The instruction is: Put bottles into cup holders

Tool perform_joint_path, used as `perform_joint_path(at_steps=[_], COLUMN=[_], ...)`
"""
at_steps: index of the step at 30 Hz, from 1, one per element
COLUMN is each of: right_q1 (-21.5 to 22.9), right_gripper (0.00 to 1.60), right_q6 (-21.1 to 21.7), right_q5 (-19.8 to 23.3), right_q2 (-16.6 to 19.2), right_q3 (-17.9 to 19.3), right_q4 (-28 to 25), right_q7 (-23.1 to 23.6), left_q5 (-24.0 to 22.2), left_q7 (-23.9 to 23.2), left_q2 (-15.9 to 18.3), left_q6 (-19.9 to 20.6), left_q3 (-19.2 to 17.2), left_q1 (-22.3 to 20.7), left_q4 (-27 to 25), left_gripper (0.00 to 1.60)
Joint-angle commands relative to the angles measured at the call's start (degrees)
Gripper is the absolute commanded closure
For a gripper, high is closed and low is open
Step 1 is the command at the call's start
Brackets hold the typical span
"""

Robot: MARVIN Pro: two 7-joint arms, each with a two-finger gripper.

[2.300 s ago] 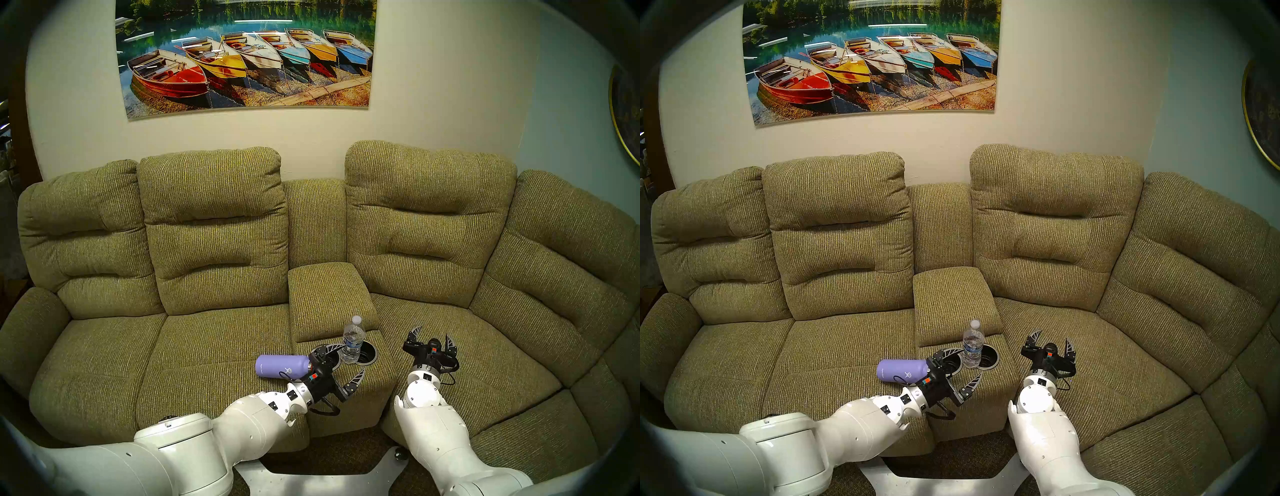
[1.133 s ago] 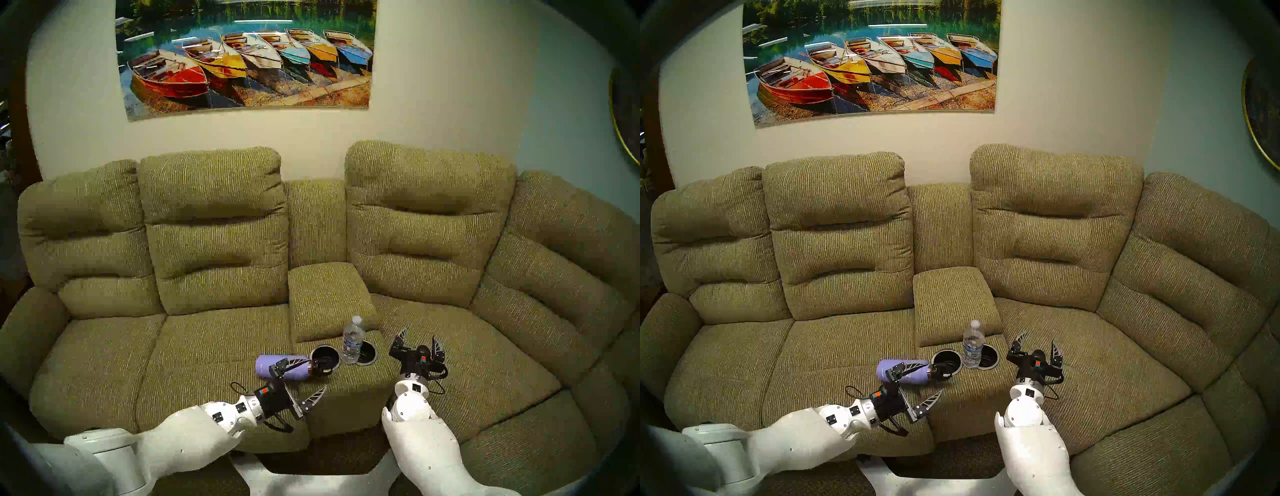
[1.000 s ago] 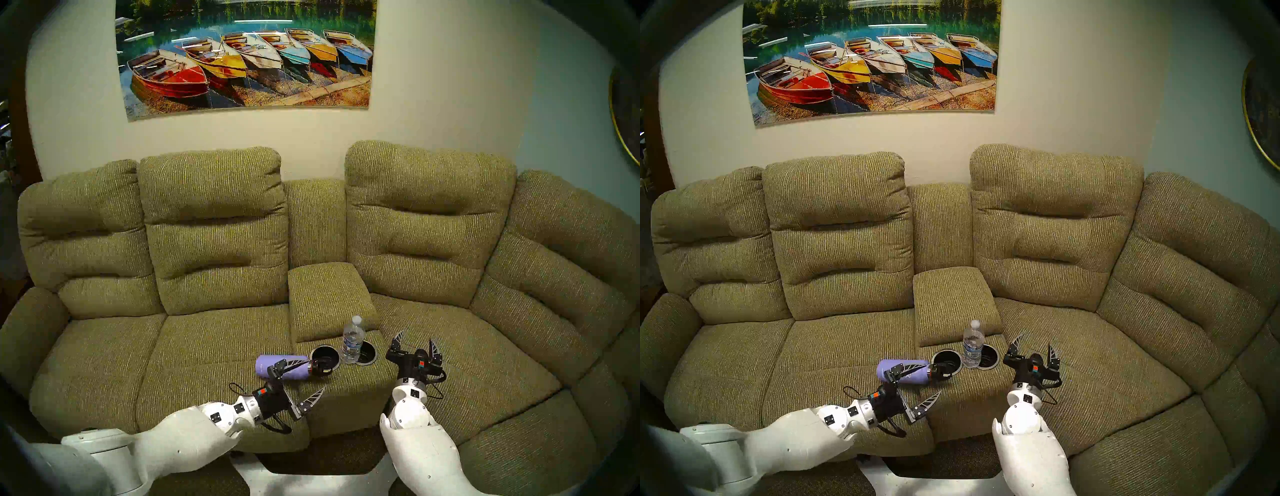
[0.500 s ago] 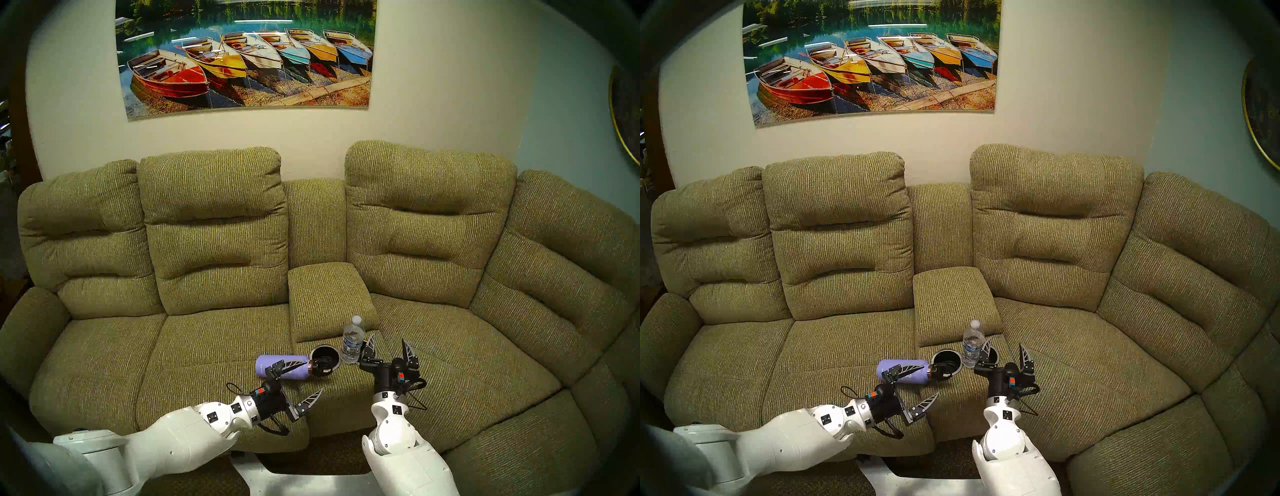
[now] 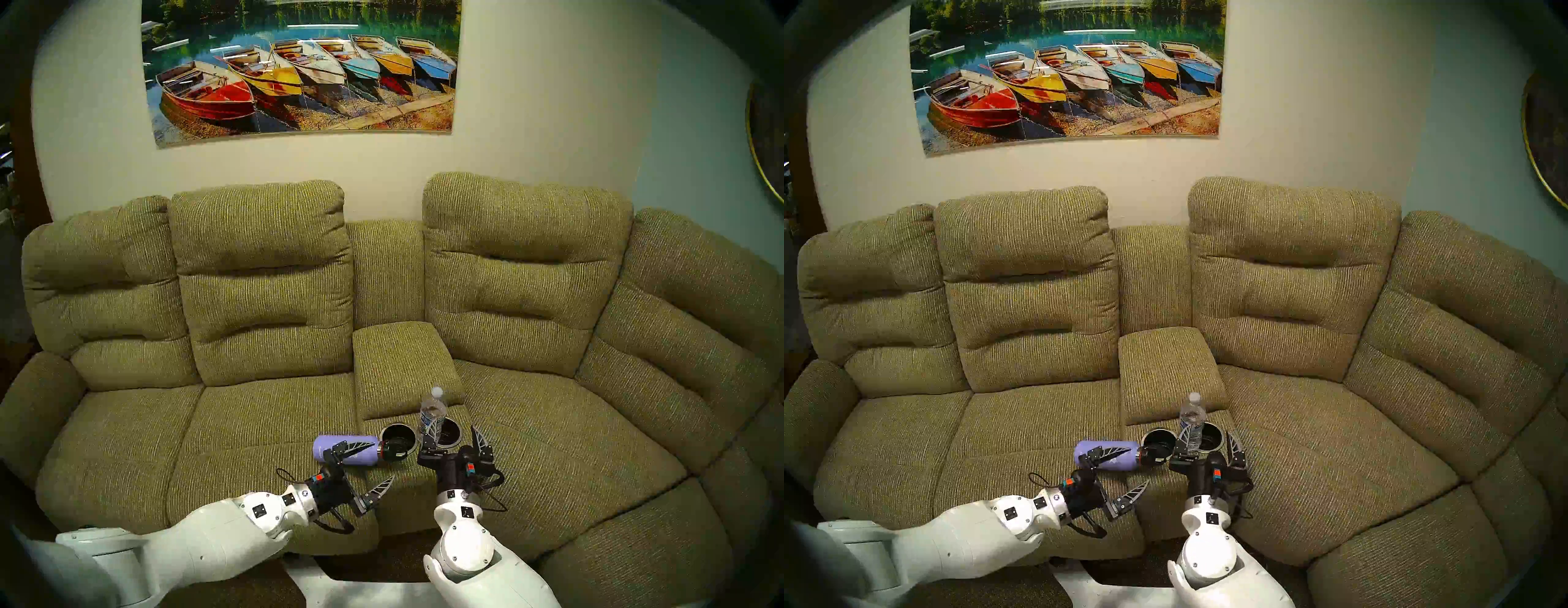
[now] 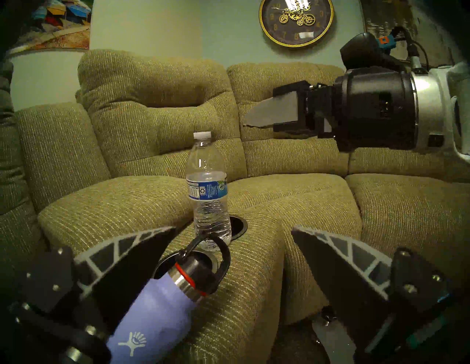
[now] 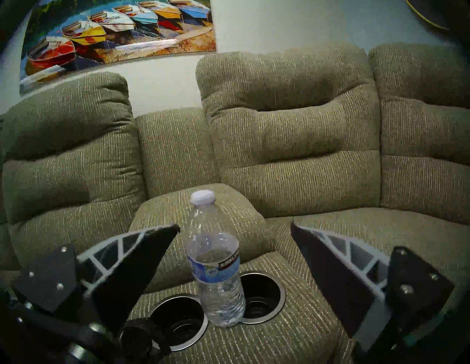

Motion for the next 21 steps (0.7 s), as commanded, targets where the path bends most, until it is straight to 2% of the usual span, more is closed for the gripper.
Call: perform_joint_path(at_steps=[1, 2, 6, 7, 8, 15, 16, 17, 18, 21], right_q1=[5.6, 6.9, 9.0, 9.0, 10.3, 14.4, 13.7, 15.5, 15.3, 17.6], right_gripper=[0.00, 0.00, 0.00, 0.00, 0.00, 0.00, 0.00, 0.00, 0.00, 0.00], right_q6=[1.1, 1.3, 1.2, 1.3, 0.7, -0.4, 0.0, -0.8, -0.7, -1.1], right_q5=[1.1, 1.9, 3.1, 2.9, 3.4, 3.9, 3.7, 4.6, 4.5, 5.4], right_q2=[1.4, 1.8, 1.7, 1.0, 0.9, -3.0, -3.5, -4.1, -4.5, -5.8], right_q3=[-6.4, -8.4, -11.0, -10.5, -11.9, -12.0, -10.6, -11.7, -10.9, -11.7], right_q4=[0.5, 1.1, 2.7, 3.1, 4.4, 10.7, 10.3, 12.3, 12.3, 14.4], right_q7=[-5.9, -7.4, -9.5, -9.1, -10.4, -14.2, -13.3, -14.9, -14.5, -15.6], left_q5=[0.6, 0.8, 1.2, 1.2, 1.3, 1.8, 1.8, 1.9, 1.9, 2.1], left_q7=[1.2, 1.6, 2.0, 2.0, 2.2, 2.6, 2.6, 2.7, 2.7, 2.9], left_q2=[0.8, 0.9, 1.1, 1.1, 1.2, 1.2, 1.3, 1.3, 1.3, 1.3], left_q6=[0.6, 0.9, 1.3, 1.3, 1.4, 1.9, 1.9, 1.9, 1.9, 2.0], left_q3=[-0.3, -0.4, -0.5, -0.5, -0.5, -0.6, -0.6, -0.6, -0.6, -0.7], left_q1=[0.0, 0.1, 0.2, 0.3, 0.3, 0.4, 0.4, 0.4, 0.5, 0.5], left_q4=[-2.6, -3.0, -3.4, -3.5, -3.6, -3.9, -3.9, -3.9, -4.0, -4.0], left_gripper=[0.00, 0.00, 0.00, 0.00, 0.00, 0.00, 0.00, 0.00, 0.00, 0.00])
